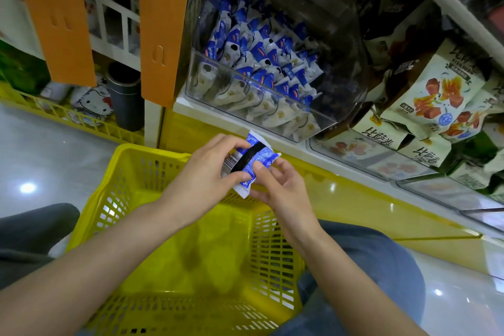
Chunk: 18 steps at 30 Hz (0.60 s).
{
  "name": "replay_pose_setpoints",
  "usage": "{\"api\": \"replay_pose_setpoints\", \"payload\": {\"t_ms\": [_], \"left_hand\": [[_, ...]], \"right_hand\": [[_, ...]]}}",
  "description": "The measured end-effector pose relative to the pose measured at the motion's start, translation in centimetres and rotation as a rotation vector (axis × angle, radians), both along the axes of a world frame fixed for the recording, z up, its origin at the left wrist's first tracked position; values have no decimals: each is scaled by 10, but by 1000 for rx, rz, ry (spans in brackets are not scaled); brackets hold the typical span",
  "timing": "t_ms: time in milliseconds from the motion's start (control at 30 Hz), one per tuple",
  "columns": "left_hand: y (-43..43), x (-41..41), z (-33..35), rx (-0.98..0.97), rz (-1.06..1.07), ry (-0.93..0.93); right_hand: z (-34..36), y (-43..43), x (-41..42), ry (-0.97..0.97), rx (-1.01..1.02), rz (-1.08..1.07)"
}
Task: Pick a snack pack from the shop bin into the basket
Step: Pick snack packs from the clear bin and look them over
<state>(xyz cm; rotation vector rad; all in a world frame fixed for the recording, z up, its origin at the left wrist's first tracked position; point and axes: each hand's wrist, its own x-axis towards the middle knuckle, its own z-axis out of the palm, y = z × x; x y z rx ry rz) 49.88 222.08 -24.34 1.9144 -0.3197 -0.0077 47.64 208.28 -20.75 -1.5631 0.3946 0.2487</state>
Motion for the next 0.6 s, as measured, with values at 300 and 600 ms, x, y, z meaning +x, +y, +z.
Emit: {"api": "replay_pose_setpoints", "payload": {"t_ms": [300,600], "left_hand": [[0,-5,2,87,-40,-31],[6,1,7,133,-163,-56]], "right_hand": [[1,-4,-2,-10,-27,-41],[0,-6,-1,26,-16,8]]}}
